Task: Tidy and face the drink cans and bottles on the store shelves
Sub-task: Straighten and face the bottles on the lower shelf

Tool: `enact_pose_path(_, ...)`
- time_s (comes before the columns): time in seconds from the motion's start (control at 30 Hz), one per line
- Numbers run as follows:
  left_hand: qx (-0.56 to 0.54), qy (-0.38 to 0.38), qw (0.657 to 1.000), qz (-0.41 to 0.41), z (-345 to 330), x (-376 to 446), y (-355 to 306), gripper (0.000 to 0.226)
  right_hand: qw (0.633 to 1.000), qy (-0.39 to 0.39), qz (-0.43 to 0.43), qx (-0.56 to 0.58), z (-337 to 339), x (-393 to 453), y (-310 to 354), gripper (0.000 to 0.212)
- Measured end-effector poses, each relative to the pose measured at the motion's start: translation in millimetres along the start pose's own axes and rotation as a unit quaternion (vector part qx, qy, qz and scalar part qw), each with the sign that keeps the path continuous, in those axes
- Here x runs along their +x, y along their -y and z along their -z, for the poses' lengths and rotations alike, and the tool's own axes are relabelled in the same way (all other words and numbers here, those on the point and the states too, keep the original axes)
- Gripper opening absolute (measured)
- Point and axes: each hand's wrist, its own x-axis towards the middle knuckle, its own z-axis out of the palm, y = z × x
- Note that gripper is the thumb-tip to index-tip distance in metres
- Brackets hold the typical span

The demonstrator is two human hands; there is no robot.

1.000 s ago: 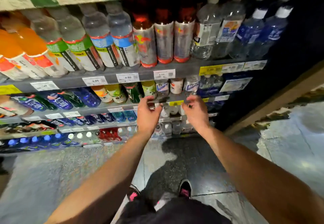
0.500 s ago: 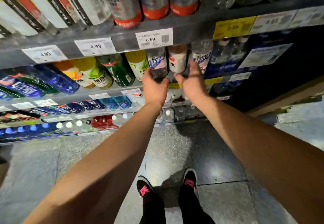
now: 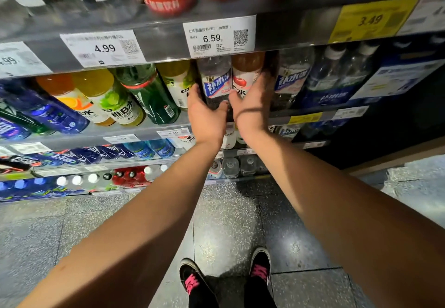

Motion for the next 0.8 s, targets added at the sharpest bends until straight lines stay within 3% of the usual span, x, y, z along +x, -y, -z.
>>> enact_pose_path(0.17, -0.007, 0.029, 0.999, -0.02, 4.3, 5.7, 3.9, 0.072, 0.999, -0.028, 0.002, 0.018, -1.3, 4.5, 0.0, 0.075)
enact_pose_path(0.37, 0.005, 0.002, 0.999, -0.034, 2.1, 2.8, 1.3, 0.081, 0.998, -0.014, 0.026, 0.051, 22.1, -8.8, -12.3, 0.068)
enact_pose_path(0.53, 0.025, -0.022, 0.998, -0.045, -7.0, 0.2, -4.3, 0.067, 0.99, -0.06, -0.034, 0.122, 47.5, -23.2, -30.5, 0.08)
enact_pose_path(0.7, 0.05, -0.08, 0.995, -0.025, -19.4, -1.6, -13.2, 0.059, 0.971, -0.072, -0.076, 0.214, 84.3, -38.4, -48.1, 0.067)
enact_pose_path(0.8, 0.055, -0.078, 0.995, -0.032, -24.5, -5.5, -13.9, 0.056, 0.965, -0.103, -0.081, 0.228, 101.6, -42.0, -50.0, 0.066)
